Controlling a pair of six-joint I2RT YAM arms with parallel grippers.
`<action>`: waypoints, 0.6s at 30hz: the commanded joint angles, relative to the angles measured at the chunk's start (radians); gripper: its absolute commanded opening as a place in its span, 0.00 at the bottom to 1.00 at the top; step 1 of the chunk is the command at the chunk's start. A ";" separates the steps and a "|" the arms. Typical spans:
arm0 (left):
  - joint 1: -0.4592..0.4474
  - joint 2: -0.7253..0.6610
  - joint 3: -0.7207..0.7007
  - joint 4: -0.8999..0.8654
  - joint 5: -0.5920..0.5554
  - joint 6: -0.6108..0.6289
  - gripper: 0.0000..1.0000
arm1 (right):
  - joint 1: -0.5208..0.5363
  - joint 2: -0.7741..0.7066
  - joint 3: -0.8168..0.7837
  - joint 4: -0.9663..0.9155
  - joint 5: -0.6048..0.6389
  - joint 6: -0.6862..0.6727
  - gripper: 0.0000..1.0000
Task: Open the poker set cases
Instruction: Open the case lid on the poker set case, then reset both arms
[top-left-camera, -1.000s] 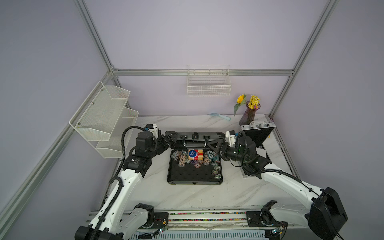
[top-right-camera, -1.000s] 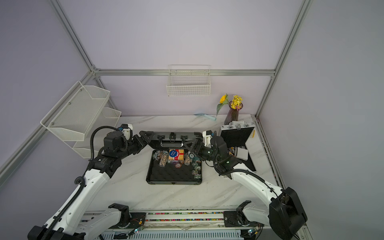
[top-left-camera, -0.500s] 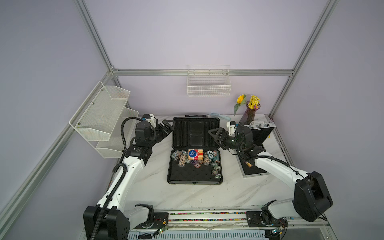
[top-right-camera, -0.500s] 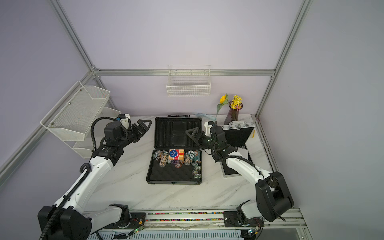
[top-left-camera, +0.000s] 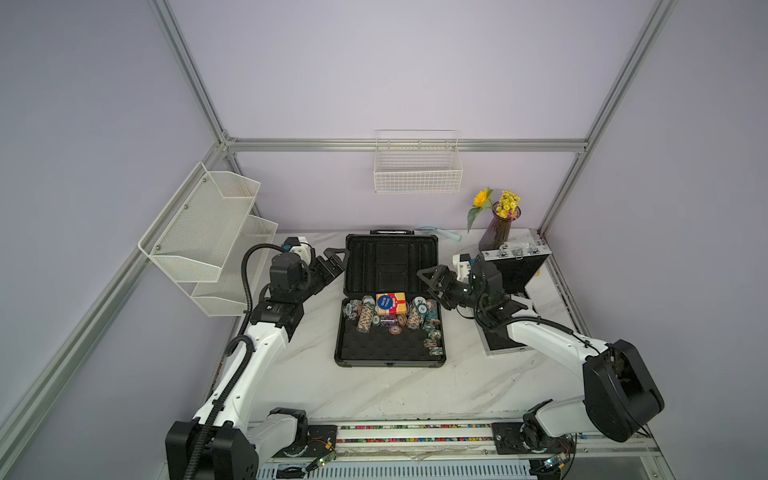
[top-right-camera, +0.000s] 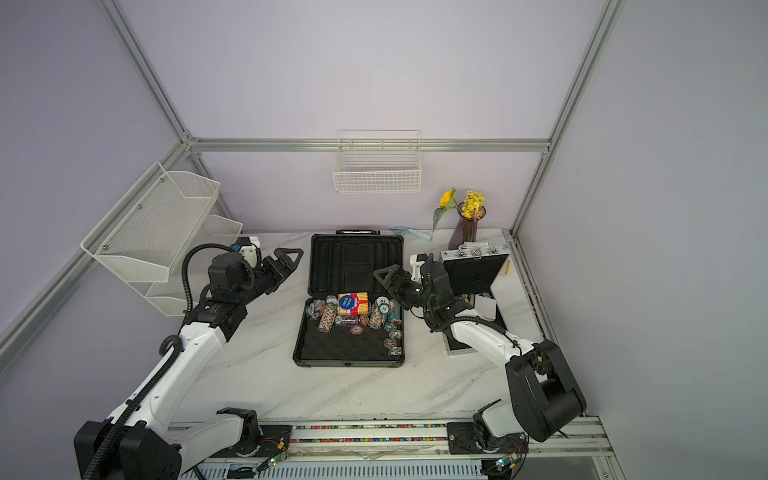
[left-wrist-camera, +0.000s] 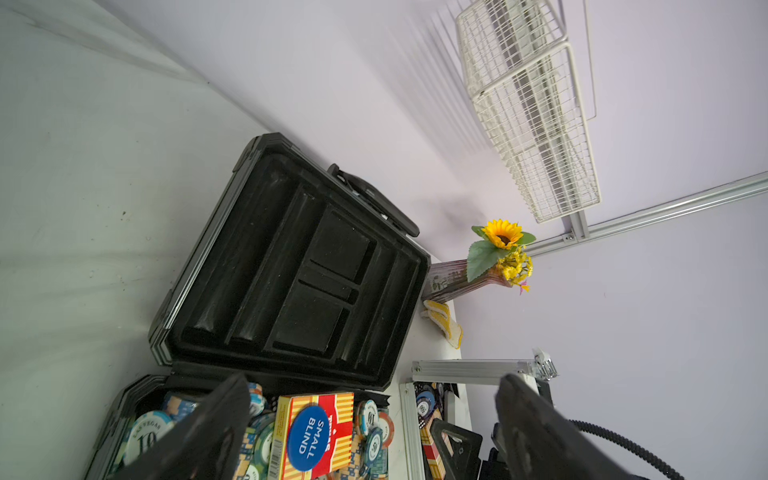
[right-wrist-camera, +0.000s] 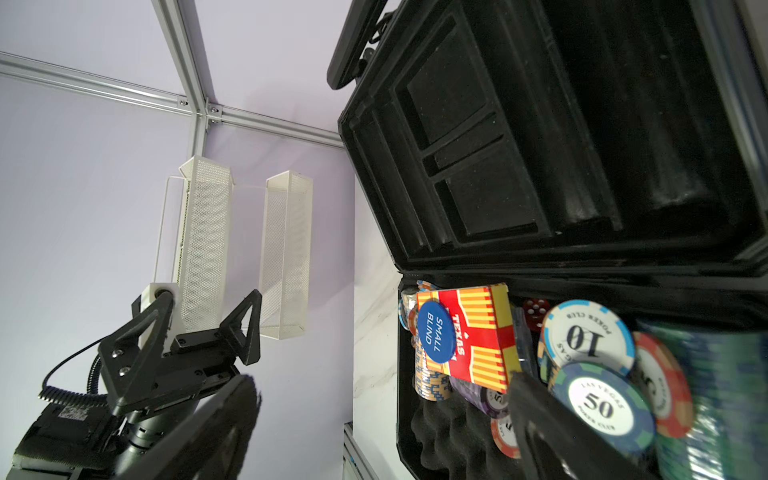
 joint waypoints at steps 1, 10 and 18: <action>0.011 -0.050 -0.043 -0.011 -0.060 0.069 0.93 | -0.002 -0.052 0.035 -0.052 0.044 -0.062 0.97; 0.010 -0.145 -0.256 0.120 -0.758 0.431 0.96 | -0.003 -0.163 0.131 -0.381 0.736 -0.538 0.97; 0.021 -0.212 -0.555 0.549 -0.965 0.764 0.97 | -0.037 -0.367 -0.116 -0.156 1.107 -0.837 0.97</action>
